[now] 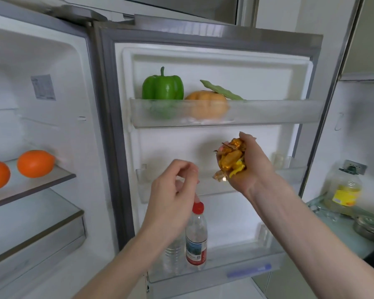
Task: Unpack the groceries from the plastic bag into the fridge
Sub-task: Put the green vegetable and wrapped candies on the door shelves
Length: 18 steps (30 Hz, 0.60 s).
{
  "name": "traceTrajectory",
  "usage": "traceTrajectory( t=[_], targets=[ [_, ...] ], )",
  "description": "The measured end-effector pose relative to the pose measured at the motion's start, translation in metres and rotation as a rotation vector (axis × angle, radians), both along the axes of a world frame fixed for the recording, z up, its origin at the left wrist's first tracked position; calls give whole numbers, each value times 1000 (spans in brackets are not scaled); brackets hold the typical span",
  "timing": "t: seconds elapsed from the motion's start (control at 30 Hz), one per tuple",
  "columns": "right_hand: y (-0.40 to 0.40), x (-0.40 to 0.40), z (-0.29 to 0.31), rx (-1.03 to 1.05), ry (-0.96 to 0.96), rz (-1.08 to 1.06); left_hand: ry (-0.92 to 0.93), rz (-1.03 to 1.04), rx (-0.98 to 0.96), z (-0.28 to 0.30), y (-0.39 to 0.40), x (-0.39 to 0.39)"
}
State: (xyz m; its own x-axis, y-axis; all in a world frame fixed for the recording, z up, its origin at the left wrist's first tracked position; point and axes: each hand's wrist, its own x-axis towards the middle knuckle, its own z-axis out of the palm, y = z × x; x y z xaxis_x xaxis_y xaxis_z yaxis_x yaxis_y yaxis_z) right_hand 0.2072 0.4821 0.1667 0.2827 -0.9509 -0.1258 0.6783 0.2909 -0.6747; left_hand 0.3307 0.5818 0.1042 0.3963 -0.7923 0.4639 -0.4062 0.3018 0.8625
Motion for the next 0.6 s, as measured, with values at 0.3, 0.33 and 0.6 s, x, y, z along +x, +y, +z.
traceTrajectory(
  t=[0.3,0.33,0.6],
  targets=[
    [-28,42,-3,-73,202,-181,-384,13,80,33,-15,5],
    [-28,45,-4,-87,215,-167,-415,4,98,35,-19,5],
    [-29,43,-2,-151,315,-19,-303,-15,216,51,-48,18]
  ],
)
